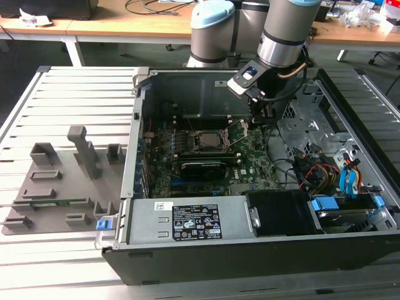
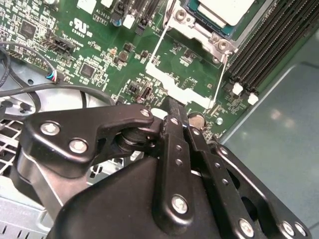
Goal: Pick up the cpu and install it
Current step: 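Close the cpu cover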
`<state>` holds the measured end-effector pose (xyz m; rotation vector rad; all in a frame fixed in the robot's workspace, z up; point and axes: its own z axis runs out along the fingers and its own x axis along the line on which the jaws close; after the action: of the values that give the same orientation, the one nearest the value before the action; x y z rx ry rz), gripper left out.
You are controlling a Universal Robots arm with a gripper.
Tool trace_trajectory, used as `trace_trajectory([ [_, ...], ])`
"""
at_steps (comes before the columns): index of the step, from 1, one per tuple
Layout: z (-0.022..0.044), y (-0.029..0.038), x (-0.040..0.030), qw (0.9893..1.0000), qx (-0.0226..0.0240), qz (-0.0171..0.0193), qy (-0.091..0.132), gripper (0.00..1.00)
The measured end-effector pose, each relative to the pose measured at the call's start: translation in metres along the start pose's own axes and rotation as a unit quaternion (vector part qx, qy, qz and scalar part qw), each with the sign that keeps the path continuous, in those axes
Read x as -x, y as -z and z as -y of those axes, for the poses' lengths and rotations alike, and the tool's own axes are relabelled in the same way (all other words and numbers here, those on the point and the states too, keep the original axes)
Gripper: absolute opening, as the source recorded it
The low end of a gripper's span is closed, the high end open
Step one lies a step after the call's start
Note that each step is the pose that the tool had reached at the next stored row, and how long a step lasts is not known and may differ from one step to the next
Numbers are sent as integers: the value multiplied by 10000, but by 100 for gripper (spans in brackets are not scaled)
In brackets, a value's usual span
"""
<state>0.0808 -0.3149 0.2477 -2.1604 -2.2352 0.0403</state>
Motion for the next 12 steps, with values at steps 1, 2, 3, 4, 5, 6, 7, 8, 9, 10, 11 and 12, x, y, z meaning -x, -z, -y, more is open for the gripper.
trace_trajectory([
  [1, 1, 0, 0, 10000, 0, 0, 0, 11],
  [2, 6, 0, 0, 10000, 0, 0, -1, 11],
  [3, 7, 0, 0, 10000, 0, 0, 0, 11],
  [4, 9, 0, 0, 10000, 0, 0, 0, 11],
  [5, 18, -1, -1, 10000, 0, 0, 0, 11],
  [6, 32, -1, -1, 10000, 0, 0, 0, 11],
  [7, 52, -2, -2, 10000, 0, 0, 0, 11],
  [8, 70, -3, -2, 10000, 0, 0, 0, 11],
  [9, 82, -4, -3, 10000, 0, 0, 0, 11],
  [10, 96, -4, -3, 10000, 0, 1, 0, 11],
  [11, 113, -5, -4, 10000, 0, 1, 0, 11],
  [12, 156, -6, -5, 10000, 0, 1, 0, 11],
])
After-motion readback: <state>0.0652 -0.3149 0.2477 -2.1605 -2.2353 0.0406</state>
